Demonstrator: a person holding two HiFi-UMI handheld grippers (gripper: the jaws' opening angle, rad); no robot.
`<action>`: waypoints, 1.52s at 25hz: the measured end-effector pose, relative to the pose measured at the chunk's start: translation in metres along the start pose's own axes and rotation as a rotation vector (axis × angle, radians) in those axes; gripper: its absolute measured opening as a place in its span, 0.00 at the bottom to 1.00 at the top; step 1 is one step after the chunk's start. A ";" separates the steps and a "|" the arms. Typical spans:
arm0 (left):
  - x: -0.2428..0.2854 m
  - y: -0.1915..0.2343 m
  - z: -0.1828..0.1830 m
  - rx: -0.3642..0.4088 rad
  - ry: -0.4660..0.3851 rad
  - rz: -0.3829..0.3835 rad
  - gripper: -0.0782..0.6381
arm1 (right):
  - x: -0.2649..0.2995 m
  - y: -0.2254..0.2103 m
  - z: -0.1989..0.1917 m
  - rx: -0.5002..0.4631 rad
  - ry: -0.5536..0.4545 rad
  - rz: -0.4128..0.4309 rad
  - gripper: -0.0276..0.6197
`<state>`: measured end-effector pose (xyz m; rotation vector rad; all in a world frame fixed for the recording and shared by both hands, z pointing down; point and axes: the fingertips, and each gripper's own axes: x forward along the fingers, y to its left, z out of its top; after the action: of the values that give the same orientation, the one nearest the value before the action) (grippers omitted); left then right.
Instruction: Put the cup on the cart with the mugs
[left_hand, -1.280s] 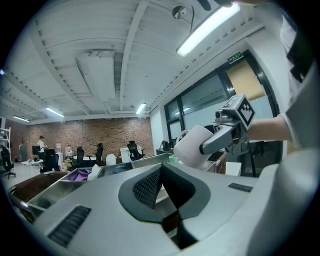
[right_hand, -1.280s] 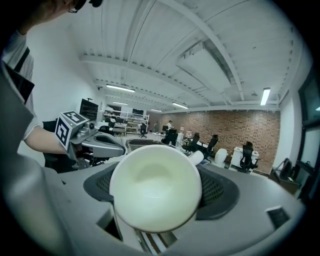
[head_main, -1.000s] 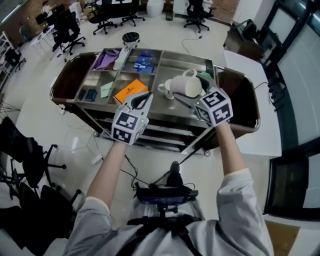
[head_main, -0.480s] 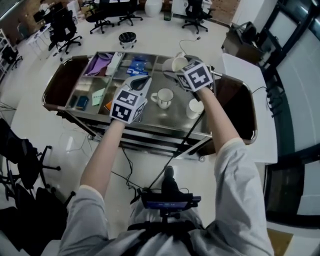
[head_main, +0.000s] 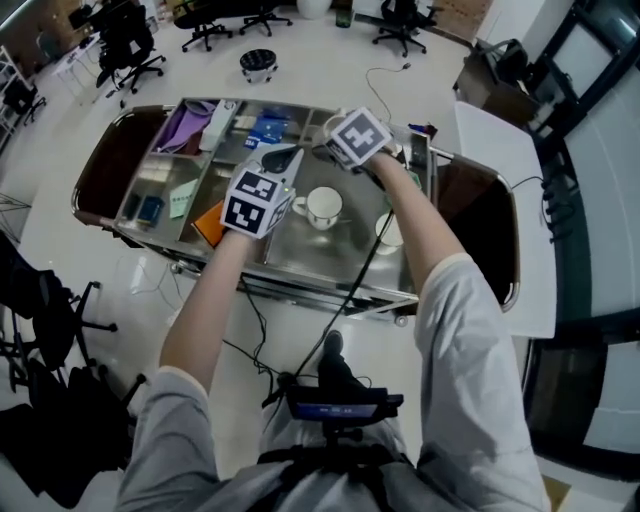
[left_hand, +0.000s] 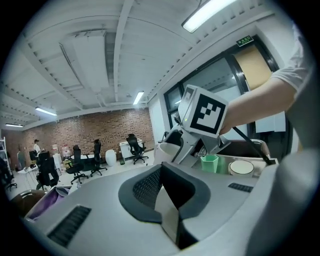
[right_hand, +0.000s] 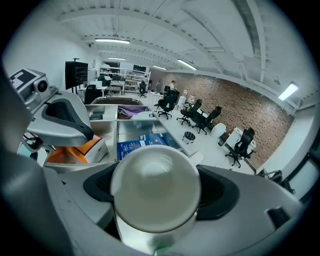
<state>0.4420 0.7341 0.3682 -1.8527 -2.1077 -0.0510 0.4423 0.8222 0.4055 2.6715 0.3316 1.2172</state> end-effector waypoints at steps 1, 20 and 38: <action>0.004 0.001 -0.002 -0.003 0.003 0.001 0.11 | 0.009 0.000 -0.003 -0.001 0.022 0.015 0.74; 0.030 0.019 -0.027 -0.043 0.050 0.018 0.11 | 0.091 0.004 -0.057 -0.117 0.255 0.095 0.75; 0.026 0.024 -0.033 -0.079 0.047 0.015 0.11 | 0.080 -0.009 -0.049 -0.108 0.219 0.004 0.76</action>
<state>0.4700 0.7547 0.4017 -1.8921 -2.0883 -0.1752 0.4556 0.8569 0.4924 2.4544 0.2832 1.4879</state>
